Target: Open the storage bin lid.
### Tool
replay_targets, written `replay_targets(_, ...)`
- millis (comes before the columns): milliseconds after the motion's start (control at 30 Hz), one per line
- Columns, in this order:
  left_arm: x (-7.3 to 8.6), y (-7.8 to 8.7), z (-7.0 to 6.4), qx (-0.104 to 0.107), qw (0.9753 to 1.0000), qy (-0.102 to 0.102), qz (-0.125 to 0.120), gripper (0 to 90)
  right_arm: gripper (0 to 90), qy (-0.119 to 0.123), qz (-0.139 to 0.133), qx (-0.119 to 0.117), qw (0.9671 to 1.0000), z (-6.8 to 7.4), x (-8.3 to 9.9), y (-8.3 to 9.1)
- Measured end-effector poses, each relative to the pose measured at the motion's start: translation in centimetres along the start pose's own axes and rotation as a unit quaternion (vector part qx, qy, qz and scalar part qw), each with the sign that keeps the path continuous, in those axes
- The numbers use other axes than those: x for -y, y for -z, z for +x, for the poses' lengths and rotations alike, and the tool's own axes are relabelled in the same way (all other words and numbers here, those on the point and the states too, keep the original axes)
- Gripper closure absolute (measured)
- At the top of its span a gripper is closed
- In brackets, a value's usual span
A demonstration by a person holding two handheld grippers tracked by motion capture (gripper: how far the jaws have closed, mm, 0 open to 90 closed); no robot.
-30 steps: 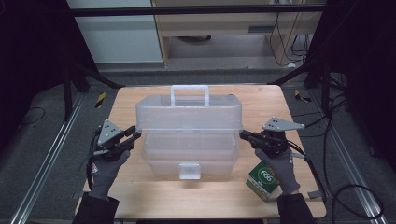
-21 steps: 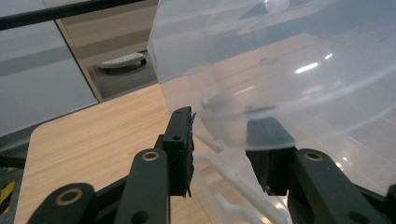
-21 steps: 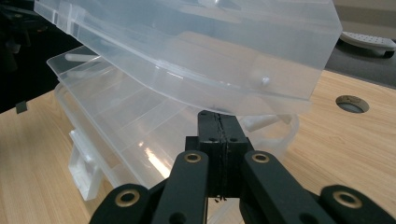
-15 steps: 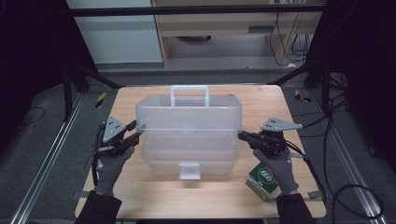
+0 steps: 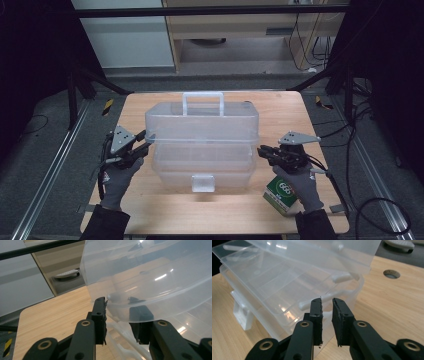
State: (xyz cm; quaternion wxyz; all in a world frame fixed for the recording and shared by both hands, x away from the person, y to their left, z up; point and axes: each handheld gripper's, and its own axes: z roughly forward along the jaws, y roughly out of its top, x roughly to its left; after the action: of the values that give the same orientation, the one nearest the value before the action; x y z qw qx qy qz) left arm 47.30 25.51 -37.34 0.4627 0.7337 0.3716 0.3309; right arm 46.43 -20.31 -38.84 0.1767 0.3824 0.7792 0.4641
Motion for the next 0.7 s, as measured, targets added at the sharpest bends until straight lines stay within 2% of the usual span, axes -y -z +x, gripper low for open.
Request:
replay_targets(200,0.0,0.0,0.0,0.001,1.0,0.001,0.001,66.5,75.8,-0.005,0.028,0.007,0.9996,-0.1,0.6,-1.2)
replay_targets(267,0.0,0.0,0.0,0.002,1.0,0.001,0.001,66.4,75.9,-0.012,0.031,0.001,0.9995,-0.1,0.8,-1.6)
replay_targets(500,0.1,0.0,0.0,0.003,1.0,0.001,0.003,66.3,75.8,-0.007,0.045,0.001,0.999,0.2,1.1,-2.4)
replay_targets(700,0.0,0.0,0.1,0.002,1.0,0.003,0.002,66.4,75.8,-0.016,0.052,-0.008,0.9985,0.1,1.3,-2.9)
